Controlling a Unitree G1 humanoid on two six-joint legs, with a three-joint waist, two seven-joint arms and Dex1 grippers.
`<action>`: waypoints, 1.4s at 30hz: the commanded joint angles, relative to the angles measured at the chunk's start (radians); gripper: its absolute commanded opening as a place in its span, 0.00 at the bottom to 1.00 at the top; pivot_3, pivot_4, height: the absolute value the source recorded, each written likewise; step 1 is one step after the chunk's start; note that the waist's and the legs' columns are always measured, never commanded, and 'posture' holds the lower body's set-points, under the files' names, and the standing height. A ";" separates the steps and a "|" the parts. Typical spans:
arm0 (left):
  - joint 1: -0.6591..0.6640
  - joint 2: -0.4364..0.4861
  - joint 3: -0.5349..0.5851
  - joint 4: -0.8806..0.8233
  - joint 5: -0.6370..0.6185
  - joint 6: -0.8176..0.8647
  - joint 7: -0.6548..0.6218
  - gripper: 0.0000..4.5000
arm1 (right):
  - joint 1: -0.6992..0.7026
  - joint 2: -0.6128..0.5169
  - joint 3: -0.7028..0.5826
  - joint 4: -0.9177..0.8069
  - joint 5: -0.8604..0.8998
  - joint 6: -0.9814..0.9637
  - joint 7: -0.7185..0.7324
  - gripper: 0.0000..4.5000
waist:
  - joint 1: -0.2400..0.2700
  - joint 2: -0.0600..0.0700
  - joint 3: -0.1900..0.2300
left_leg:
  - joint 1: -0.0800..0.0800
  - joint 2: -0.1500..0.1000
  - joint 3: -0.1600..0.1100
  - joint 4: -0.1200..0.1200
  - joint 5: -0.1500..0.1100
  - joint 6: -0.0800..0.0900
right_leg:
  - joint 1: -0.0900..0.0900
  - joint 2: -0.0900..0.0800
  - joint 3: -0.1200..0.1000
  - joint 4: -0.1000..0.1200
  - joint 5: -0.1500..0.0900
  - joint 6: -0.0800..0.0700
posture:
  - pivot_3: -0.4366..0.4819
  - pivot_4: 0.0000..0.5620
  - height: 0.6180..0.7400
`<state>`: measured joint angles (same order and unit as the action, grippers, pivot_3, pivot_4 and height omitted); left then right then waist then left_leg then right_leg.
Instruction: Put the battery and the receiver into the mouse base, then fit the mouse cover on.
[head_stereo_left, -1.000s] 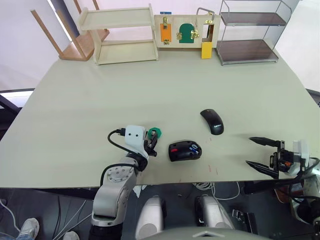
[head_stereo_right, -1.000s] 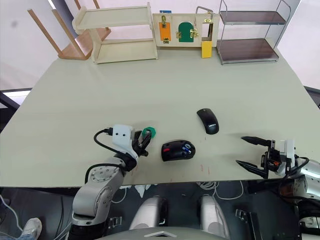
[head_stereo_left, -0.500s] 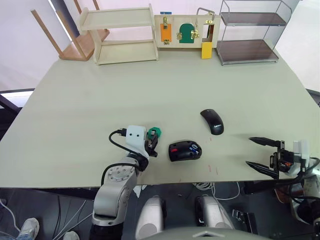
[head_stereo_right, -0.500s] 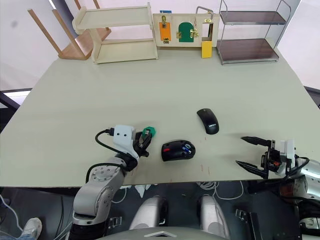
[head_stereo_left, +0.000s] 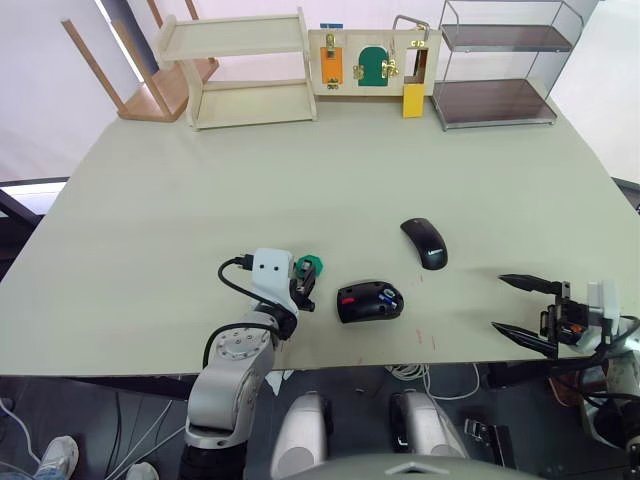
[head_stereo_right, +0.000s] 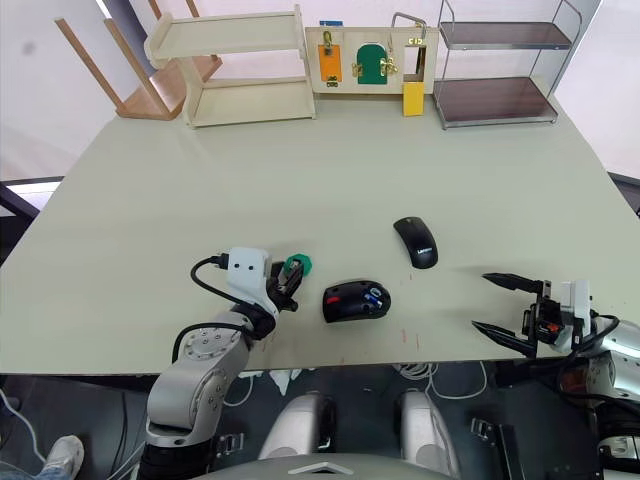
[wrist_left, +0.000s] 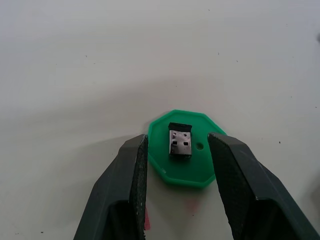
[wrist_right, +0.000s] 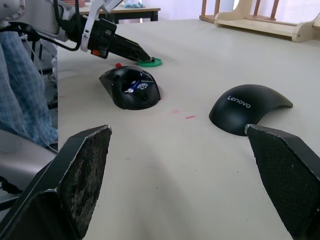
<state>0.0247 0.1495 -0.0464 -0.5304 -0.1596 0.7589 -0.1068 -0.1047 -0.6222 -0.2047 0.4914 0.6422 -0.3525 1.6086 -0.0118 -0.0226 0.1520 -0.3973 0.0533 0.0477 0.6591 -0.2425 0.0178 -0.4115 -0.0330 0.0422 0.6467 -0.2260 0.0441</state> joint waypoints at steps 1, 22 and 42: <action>-0.010 0.003 -0.003 -0.013 0.001 -0.001 -0.004 0.45 | -0.006 0.000 -0.027 -0.018 0.006 -0.005 0.006 1.00 | 0.000 0.000 0.000 | 0.000 0.000 0.000 0.000 0.000 0.000 | 0.000 0.000 0.000 0.000 0.000 0.000 | 0.48 0.27 1.00; -0.011 0.003 -0.007 -0.015 -0.002 0.000 -0.009 0.45 | -0.008 0.001 -0.026 -0.017 0.003 -0.006 0.006 1.00 | 0.000 0.000 0.000 | 0.000 0.000 0.000 0.000 0.000 0.000 | 0.000 0.000 0.000 0.000 0.000 0.000 | 0.48 0.27 1.00; -0.014 0.005 -0.010 -0.021 0.006 0.012 -0.004 0.21 | -0.009 0.002 -0.027 -0.017 0.005 -0.007 0.006 1.00 | 0.000 0.000 0.000 | 0.000 0.000 0.000 0.000 0.000 0.000 | 0.000 0.000 0.000 0.000 0.000 0.000 | 0.48 0.27 1.00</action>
<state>0.0213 0.1508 -0.0494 -0.5304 -0.1587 0.7733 -0.1111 -0.1058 -0.6193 -0.2047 0.4914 0.6363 -0.3526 1.6086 -0.0118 -0.0226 0.1520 -0.3973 0.0533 0.0477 0.6591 -0.2425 0.0178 -0.4115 -0.0330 0.0422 0.6467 -0.2260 0.0441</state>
